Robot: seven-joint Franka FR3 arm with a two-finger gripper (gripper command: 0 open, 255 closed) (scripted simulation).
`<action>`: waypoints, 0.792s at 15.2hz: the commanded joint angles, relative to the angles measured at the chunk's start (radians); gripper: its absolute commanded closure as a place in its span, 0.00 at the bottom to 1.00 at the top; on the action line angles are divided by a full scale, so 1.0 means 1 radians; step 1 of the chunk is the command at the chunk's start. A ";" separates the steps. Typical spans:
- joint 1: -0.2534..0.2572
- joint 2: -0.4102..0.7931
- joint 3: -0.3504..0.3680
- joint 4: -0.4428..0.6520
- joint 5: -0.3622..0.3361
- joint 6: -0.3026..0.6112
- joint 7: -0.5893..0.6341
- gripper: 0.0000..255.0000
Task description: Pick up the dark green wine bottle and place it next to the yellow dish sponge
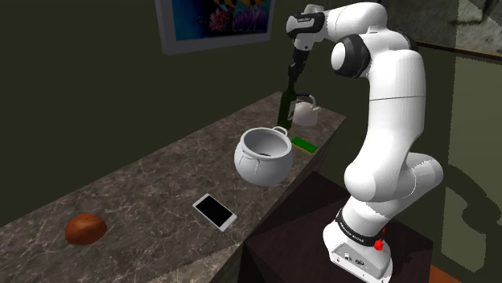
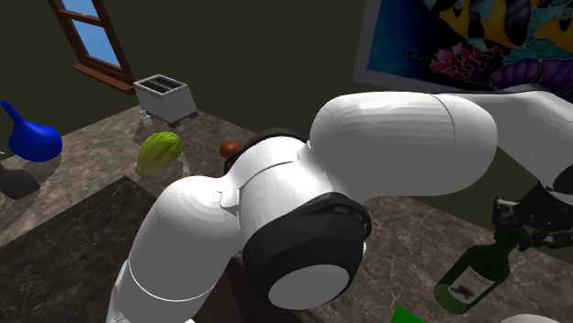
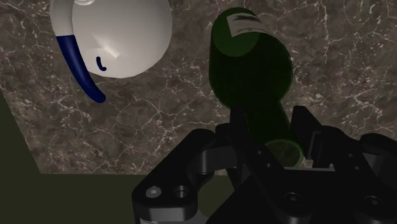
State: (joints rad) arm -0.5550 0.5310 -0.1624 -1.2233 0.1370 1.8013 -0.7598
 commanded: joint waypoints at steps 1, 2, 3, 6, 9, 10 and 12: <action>0.001 0.000 0.000 -0.010 0.000 0.011 0.000 1.00; 0.001 0.000 0.000 -0.010 0.000 0.011 0.000 1.00; 0.001 0.000 0.000 -0.010 0.000 0.011 0.000 1.00; 0.001 0.000 0.000 -0.010 0.000 0.011 0.000 1.00; 0.001 -0.001 0.000 -0.010 0.000 0.011 0.000 0.00; 0.001 -0.001 0.000 -0.011 0.000 0.011 0.000 0.00; 0.001 -0.001 0.000 -0.011 0.000 0.011 0.000 0.00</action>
State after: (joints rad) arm -0.5540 0.5303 -0.1622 -1.2340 0.1373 1.8125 -0.7602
